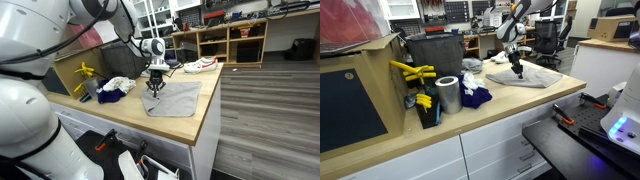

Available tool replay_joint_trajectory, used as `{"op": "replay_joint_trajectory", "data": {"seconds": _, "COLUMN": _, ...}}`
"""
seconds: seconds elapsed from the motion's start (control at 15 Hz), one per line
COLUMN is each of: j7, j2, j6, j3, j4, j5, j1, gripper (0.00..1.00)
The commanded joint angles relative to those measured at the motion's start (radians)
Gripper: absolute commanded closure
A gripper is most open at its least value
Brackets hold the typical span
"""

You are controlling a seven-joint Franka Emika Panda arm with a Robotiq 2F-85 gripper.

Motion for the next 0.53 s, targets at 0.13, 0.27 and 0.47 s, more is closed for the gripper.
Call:
{"op": "replay_joint_trajectory", "data": {"seconds": 0.13, "j7": -0.023, "j2": -0.078, "j6": 0.014, "j3": 0.027, "j4": -0.058, "j5": 0.034, "j1": -0.007, "gripper": 1.0}}
{"op": "replay_joint_trajectory", "data": {"seconds": 0.27, "j7": -0.018, "j2": -0.092, "j6": 0.019, "j3": 0.034, "j4": -0.069, "j5": 0.035, "j1": 0.0, "gripper": 1.0}}
{"op": "replay_joint_trajectory", "data": {"seconds": 0.47, "j7": -0.018, "j2": -0.105, "j6": 0.029, "j3": 0.031, "j4": -0.087, "j5": 0.01, "j1": 0.013, "gripper": 0.73}}
